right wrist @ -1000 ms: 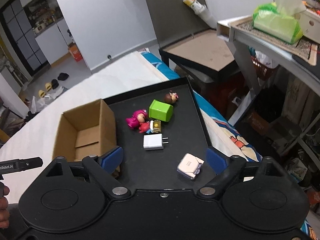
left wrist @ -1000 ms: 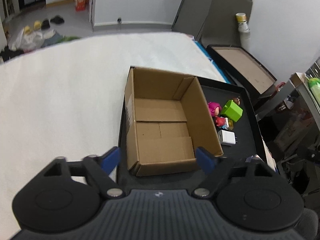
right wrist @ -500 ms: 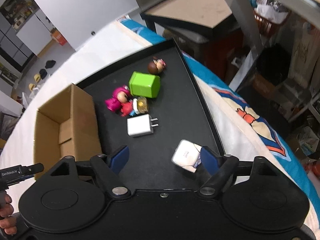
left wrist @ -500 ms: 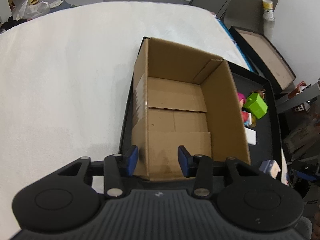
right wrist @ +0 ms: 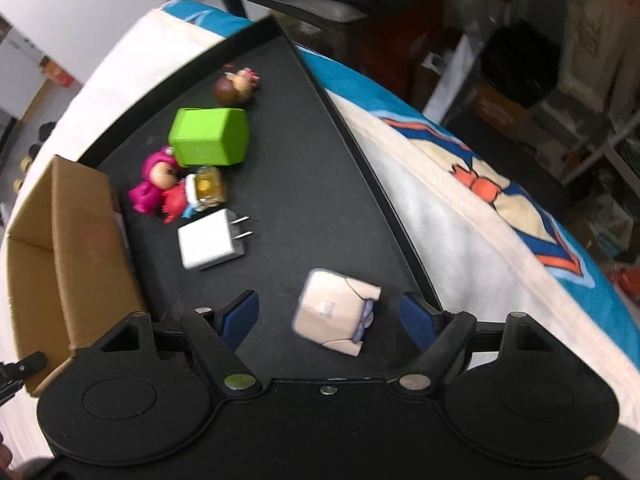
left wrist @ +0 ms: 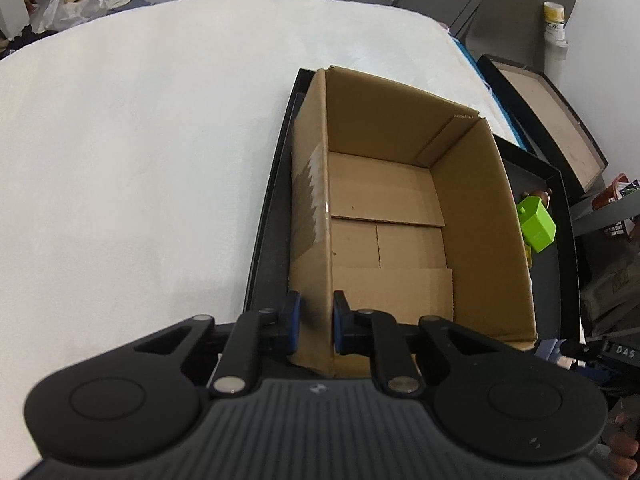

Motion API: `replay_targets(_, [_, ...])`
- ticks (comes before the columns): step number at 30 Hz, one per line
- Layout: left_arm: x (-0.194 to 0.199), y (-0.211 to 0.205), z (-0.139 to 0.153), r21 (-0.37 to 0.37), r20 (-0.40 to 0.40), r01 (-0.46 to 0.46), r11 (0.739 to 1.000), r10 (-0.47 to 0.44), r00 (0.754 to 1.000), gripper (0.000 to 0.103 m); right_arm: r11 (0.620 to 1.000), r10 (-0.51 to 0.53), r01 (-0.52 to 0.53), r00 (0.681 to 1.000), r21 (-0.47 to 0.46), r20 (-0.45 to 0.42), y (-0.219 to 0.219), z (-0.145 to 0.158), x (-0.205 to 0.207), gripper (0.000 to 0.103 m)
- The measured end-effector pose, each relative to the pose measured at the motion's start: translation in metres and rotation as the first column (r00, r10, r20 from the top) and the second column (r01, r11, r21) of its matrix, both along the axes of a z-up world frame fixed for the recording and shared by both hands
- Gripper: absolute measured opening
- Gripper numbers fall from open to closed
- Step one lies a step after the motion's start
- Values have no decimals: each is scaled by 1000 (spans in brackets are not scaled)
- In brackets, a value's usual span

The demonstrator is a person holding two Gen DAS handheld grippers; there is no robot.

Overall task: Organize rigid objects
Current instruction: 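Move the right gripper to the lavender cube charger and close on it, then carry the lavender charger over the cardboard box and open the right gripper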

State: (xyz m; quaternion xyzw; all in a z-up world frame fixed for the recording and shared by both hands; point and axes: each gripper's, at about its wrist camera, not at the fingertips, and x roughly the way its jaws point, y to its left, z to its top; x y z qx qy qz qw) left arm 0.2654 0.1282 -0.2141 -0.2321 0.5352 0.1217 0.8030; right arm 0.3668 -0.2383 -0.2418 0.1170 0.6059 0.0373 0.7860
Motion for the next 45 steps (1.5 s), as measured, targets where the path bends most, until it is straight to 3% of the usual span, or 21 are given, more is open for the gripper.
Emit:
replay_targets(7, [-12, 2, 1, -11, 30, -8, 1000, 8, 1000, 14, 999, -24, 24, 999, -29, -22, 6, -10, 0, 68])
replay_targets(8, [-12, 2, 1, -15, 30, -8, 1000, 8, 1000, 15, 999, -26, 25, 999, -41, -21, 6, -12, 1, 62])
replay_targets(9, [-12, 3, 1, -18, 29, -6, 1000, 6, 1000, 15, 998, -28, 27, 999, -49, -27, 7, -15, 2, 48])
replay_targets(15, [-9, 6, 2, -40, 27, 19, 999, -18, 999, 15, 1000, -12, 12, 999, 9, -40, 4, -14, 3, 42])
replay_targets(21, [-9, 10, 3, -60, 10, 46, 997, -45, 999, 15, 1000, 29, -29, 999, 8, -25, 8, 0, -7, 42])
replay_targets(28, [2, 5, 6, -22, -16, 134, 991, -134, 991, 15, 997, 76, -76, 997, 5, 15, 16, 21, -15, 42])
replay_targets(45, [-4, 5, -1, -54, 15, 112, 992, -111, 994, 15, 983, 184, -186, 970, -4, 161, 59, 95, -20, 42])
